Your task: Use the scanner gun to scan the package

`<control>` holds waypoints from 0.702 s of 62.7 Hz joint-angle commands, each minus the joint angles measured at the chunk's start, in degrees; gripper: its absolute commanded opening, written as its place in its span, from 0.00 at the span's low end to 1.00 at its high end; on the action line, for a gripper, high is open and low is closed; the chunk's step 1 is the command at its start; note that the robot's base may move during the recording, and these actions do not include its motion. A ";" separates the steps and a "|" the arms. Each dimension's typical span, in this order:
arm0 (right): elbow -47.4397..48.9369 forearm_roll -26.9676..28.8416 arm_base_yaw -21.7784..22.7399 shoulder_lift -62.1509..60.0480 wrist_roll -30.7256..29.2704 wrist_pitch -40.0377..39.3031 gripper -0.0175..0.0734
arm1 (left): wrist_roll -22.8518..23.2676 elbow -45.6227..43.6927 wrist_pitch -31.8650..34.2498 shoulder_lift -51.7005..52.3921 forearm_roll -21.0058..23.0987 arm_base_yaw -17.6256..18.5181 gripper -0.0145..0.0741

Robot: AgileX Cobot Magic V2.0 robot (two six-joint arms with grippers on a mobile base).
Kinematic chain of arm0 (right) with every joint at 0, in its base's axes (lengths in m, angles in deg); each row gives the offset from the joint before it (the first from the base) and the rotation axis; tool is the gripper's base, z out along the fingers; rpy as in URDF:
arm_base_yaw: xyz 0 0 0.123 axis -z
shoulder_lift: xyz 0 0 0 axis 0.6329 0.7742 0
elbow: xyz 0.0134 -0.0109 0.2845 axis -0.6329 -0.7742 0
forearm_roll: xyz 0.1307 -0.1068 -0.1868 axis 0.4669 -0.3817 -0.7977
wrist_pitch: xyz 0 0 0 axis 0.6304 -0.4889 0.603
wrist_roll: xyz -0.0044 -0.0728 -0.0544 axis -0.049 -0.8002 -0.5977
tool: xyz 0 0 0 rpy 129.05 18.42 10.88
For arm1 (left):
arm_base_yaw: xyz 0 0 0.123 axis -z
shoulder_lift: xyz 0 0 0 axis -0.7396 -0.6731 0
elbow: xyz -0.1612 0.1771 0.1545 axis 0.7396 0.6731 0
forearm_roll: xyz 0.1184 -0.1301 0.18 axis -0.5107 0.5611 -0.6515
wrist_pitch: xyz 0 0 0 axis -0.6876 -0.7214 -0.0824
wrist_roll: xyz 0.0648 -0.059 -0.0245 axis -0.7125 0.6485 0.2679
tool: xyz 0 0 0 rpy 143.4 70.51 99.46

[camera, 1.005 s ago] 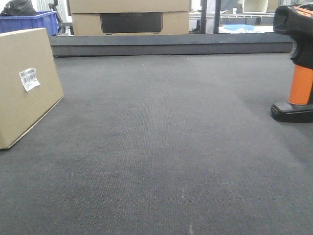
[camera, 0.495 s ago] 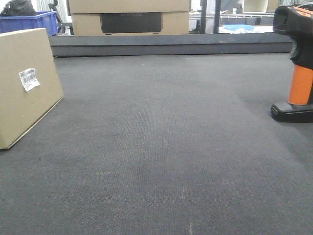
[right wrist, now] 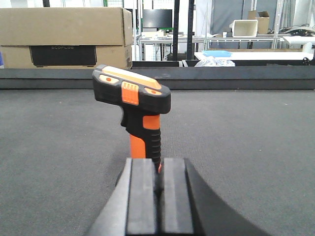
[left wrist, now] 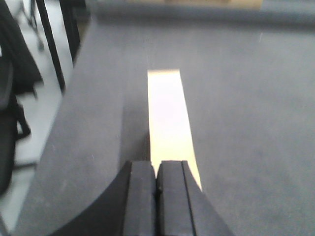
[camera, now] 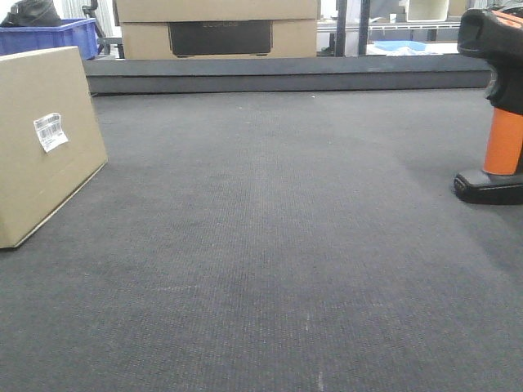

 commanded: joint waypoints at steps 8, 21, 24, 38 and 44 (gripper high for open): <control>-0.02 0.12 -0.04 -0.10 0.00 -1.08 0.01 | 0.10 -11.78 -5.93 -16.77 2.46 0.31 0.04; -0.02 0.12 -0.04 -0.10 0.00 -1.08 0.01 | 4.04 -23.33 -12.41 -30.86 2.33 0.46 0.04; -0.02 0.12 -0.04 -0.10 0.00 -1.08 0.01 | 5.04 -25.39 -13.84 -33.05 2.12 1.14 0.04; -0.02 0.12 -0.04 -0.10 0.00 -1.08 0.01 | 8.81 -29.53 -16.53 -38.24 0.86 4.04 0.04; -0.02 0.12 -0.04 -0.10 0.00 -1.08 0.01 | 9.00 -29.53 -16.53 -38.24 0.04 5.03 0.08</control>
